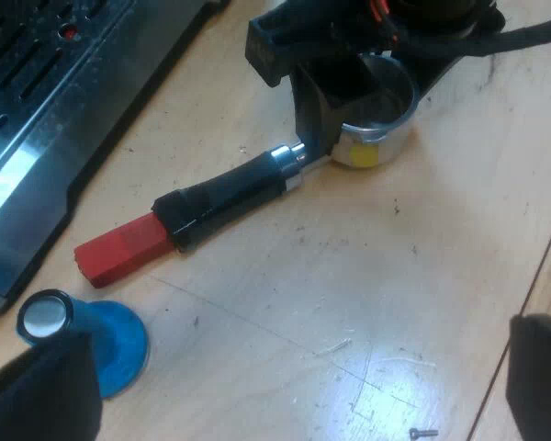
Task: Put the handle in the coffee machine
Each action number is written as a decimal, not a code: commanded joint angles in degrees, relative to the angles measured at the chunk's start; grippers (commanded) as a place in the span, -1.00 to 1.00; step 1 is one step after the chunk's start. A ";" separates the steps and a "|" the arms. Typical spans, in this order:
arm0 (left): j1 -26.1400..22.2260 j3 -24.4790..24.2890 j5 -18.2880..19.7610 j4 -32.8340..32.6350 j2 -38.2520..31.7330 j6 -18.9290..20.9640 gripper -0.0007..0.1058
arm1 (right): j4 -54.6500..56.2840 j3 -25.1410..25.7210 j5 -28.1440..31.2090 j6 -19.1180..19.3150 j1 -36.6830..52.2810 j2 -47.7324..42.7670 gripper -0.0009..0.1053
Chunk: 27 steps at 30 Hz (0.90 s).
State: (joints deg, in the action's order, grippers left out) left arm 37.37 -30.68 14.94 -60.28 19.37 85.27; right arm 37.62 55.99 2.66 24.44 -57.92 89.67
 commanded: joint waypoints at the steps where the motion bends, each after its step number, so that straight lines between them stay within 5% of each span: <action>1: 0.27 -0.27 -0.20 0.50 0.11 0.58 0.72 | 0.84 0.33 -0.32 -0.23 0.36 -0.10 -0.19; 4: 0.27 -0.27 -0.20 0.50 0.11 0.58 0.72 | 0.84 0.33 -0.32 -0.23 0.36 -0.10 -0.45; 7: 0.27 -0.27 -0.20 0.50 0.11 0.58 0.72 | 0.84 0.33 -0.14 0.68 0.36 -0.10 -0.98; 27: 0.27 -0.27 -0.20 2.13 0.11 0.13 0.72 | 9.75 0.33 0.99 13.81 0.36 -8.25 -0.98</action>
State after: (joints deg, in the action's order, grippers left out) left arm 37.37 -30.68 14.94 -59.01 19.37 85.27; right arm 46.73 55.99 3.18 37.43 -57.92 82.48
